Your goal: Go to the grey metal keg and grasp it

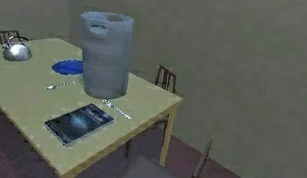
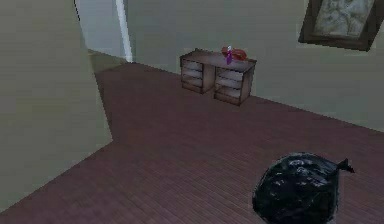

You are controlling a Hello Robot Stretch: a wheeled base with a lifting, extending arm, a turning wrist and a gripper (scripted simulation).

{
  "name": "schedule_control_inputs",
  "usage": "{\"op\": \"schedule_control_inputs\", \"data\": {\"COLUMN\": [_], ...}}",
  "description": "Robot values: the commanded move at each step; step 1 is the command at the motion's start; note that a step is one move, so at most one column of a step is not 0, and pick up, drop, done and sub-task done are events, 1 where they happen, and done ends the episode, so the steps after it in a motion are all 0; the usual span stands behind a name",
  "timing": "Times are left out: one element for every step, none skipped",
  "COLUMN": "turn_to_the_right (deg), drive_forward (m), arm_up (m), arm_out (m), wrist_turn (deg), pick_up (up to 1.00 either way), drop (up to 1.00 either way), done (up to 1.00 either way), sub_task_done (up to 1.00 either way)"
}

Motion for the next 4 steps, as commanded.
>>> {"op": "schedule_control_inputs", "data": {"turn_to_the_right": [-45.0,-45.0,-12.0,45.0], "drive_forward": [0.0,0.0,0.0,0.0], "arm_up": [0.0,0.0,0.0,0.0], "arm_out": [0.0,0.0,0.0,0.0], "wrist_turn": [0.0,0.0,0.0,0.0], "pick_up": [0.0,0.0,0.0,0.0], "drop": [0.0,0.0,0.0,0.0], "done": [0.0,0.0,0.0,0.0], "sub_task_done": [0.0,0.0,0.0,0.0]}}
